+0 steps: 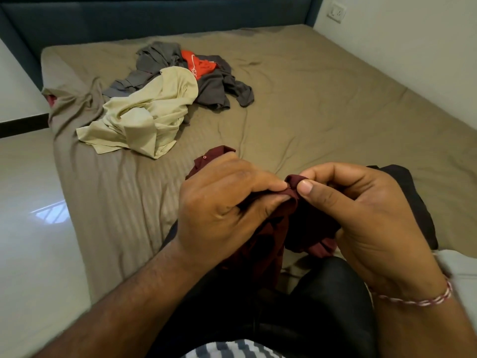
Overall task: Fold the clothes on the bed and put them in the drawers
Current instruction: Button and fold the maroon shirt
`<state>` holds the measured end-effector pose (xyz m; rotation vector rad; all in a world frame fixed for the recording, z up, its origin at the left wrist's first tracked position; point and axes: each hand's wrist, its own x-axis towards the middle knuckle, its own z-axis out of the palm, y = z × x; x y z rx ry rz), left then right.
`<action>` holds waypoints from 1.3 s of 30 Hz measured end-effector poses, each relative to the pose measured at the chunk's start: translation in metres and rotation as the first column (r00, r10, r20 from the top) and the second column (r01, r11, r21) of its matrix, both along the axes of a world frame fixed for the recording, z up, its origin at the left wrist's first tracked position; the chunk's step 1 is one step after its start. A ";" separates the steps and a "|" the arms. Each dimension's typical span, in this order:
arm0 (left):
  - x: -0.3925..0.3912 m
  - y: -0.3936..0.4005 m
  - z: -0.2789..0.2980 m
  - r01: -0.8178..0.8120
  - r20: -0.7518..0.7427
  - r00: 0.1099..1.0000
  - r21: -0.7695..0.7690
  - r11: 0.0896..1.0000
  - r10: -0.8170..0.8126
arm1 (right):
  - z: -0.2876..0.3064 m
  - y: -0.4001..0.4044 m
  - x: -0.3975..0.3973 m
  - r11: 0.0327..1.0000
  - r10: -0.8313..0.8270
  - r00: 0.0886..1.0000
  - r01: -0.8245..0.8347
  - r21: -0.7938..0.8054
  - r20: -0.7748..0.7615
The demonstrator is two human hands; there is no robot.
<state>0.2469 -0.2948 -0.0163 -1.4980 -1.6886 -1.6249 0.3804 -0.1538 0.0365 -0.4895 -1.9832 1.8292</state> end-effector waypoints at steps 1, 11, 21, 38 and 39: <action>0.000 0.001 -0.001 0.004 -0.009 1.000 -0.012 1.000 -0.004 | 0.000 0.000 0.000 1.000 -0.003 1.000 0.003 0.008 0.001; -0.001 0.003 -0.005 -0.024 -0.012 1.000 -0.067 0.997 0.024 | -0.004 -0.001 -0.002 0.997 0.001 1.000 0.001 0.082 -0.029; -0.003 0.005 -0.003 -0.019 -0.005 1.000 -0.127 0.992 0.019 | -0.008 0.002 -0.003 0.951 -0.015 1.000 0.018 0.307 -0.013; -0.003 0.007 -0.007 -0.038 0.026 0.999 -0.150 0.988 0.043 | -0.015 -0.001 -0.004 0.859 -0.039 0.999 0.046 0.510 -0.026; -0.003 0.007 -0.008 -0.045 0.005 0.999 -0.141 0.989 0.046 | -0.015 -0.002 -0.004 0.850 -0.038 0.999 0.050 0.525 -0.033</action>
